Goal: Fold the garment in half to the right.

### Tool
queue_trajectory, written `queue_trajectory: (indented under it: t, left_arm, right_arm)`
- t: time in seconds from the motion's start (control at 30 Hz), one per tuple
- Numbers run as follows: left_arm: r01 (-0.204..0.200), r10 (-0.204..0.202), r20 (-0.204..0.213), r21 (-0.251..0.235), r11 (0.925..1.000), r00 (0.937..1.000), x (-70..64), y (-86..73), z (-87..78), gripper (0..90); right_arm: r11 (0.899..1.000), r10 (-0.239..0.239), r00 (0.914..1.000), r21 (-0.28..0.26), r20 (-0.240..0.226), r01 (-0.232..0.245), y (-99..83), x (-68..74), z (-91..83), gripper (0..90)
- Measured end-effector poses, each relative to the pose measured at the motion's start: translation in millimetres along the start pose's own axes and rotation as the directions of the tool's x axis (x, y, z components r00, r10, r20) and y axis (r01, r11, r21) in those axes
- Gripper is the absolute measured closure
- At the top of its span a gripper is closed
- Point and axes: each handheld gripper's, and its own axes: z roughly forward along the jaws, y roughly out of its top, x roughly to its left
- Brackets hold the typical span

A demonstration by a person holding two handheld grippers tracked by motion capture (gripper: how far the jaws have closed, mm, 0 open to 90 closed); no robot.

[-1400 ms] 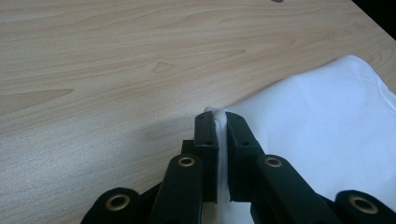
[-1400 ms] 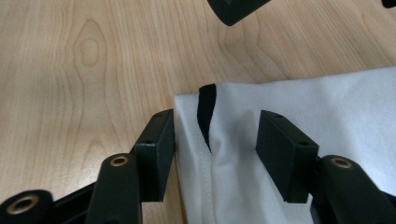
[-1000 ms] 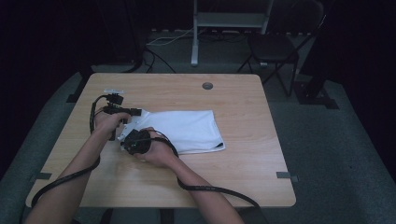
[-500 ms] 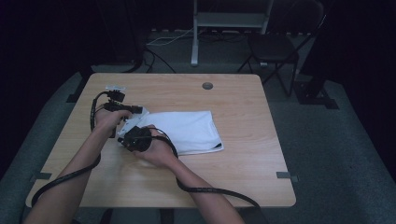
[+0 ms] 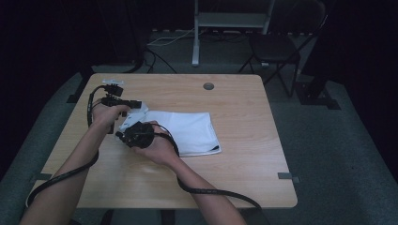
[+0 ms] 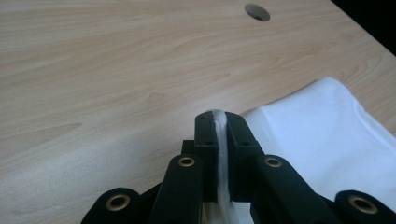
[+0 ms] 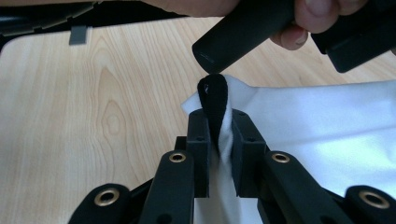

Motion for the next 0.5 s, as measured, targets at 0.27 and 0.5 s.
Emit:
queue_trajectory:
  t: [0.27,0.5]
  left_arm:
    - [-0.006,0.006,-0.013,-0.005,1.0000,0.9999,-3.4,10.8,-11.9,84.9]
    - [-0.008,0.007,-0.032,-0.007,0.9999,0.9995,-6.1,20.7,-19.5,84.9]
  right_arm:
    - [0.999,0.010,0.9999,-0.053,-0.012,-0.010,10.9,-2.1,-11.7,80.4]
    - [0.996,0.021,0.9996,-0.089,-0.018,-0.023,18.1,-5.4,-21.9,80.3]
